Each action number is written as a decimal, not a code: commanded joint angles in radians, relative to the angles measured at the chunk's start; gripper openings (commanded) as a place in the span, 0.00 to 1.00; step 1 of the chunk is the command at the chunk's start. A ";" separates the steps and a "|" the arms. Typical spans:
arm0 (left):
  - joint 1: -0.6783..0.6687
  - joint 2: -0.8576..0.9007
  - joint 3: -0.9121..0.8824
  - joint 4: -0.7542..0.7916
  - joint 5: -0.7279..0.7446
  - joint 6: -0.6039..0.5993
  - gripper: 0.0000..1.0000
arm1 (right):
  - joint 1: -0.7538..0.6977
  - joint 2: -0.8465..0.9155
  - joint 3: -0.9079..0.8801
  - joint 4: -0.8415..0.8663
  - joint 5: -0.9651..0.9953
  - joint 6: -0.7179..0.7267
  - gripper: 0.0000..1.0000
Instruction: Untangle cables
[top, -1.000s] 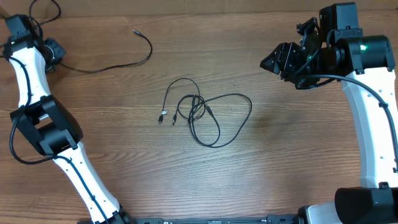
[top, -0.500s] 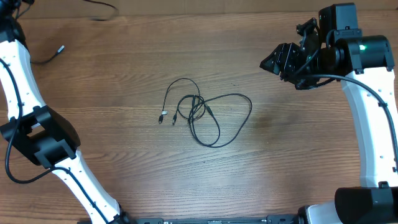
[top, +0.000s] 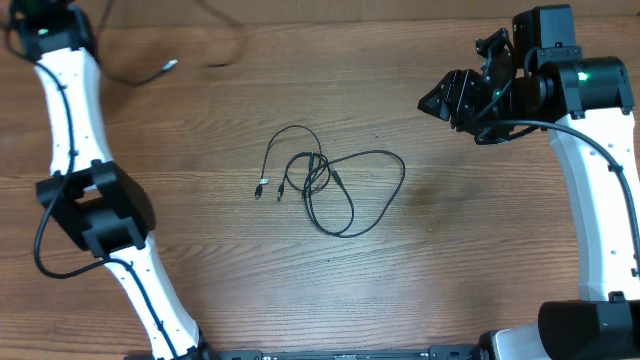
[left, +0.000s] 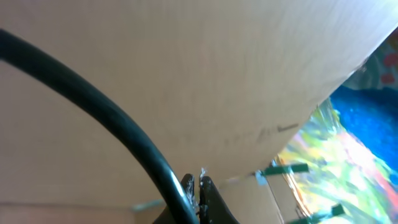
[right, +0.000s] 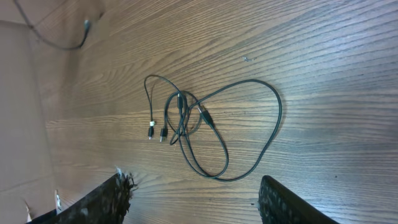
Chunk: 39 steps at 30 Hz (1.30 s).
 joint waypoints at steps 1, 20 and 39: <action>-0.053 -0.023 0.006 0.011 0.042 -0.088 0.04 | -0.001 0.002 -0.003 -0.002 0.000 -0.009 0.64; 0.090 -0.023 0.005 -0.766 -0.247 0.510 0.04 | -0.001 0.002 -0.003 -0.033 0.000 -0.011 0.64; 0.260 -0.022 -0.005 -1.151 -1.023 1.151 0.74 | -0.001 0.002 -0.003 -0.034 -0.001 -0.010 0.64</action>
